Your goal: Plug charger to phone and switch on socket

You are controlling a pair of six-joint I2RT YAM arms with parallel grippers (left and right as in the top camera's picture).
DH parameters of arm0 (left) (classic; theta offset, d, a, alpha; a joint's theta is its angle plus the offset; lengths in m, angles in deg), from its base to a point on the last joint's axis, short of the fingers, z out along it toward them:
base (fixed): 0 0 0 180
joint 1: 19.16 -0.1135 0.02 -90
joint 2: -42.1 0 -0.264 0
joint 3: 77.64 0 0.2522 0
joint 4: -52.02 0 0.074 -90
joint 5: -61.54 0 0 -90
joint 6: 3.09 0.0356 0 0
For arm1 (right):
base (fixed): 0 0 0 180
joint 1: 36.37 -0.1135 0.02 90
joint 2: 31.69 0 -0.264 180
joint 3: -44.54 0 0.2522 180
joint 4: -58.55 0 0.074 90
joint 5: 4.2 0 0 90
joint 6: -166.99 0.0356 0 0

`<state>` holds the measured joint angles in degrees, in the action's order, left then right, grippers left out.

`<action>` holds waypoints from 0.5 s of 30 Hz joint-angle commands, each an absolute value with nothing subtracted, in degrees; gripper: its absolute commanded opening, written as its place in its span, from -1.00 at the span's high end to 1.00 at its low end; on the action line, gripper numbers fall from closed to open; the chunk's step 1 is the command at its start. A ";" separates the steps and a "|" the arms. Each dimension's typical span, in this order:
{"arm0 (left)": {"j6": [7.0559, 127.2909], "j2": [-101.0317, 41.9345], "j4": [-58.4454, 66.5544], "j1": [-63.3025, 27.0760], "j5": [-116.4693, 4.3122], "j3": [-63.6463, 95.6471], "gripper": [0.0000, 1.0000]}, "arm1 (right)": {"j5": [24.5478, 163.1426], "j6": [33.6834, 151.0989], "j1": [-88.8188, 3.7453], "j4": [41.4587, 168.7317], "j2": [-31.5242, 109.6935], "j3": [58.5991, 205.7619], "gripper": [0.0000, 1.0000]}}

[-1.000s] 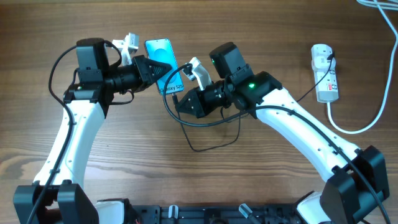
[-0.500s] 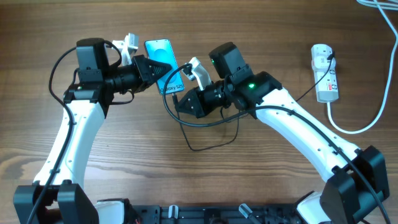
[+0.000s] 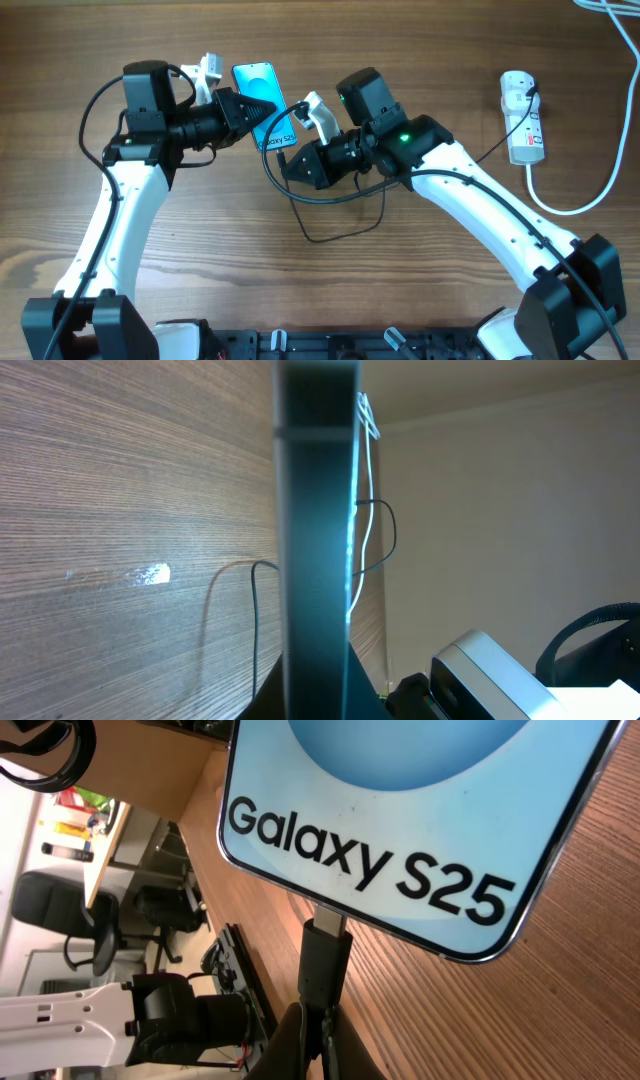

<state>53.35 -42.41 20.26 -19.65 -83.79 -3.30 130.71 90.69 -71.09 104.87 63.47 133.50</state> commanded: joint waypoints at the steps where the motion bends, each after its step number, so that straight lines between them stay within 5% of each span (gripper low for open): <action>1: 53.06 -41.17 20.57 -19.54 -84.56 -2.91 0.92 | 130.66 91.17 -71.03 104.67 63.66 133.81 0.91; 15: 52.98 -41.17 21.05 -18.54 -84.56 -2.91 0.92 | 130.27 92.41 -71.03 104.87 63.66 133.81 0.91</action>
<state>53.35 -42.41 20.31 -18.89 -83.77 -3.30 130.69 92.06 -71.09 105.04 63.47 133.50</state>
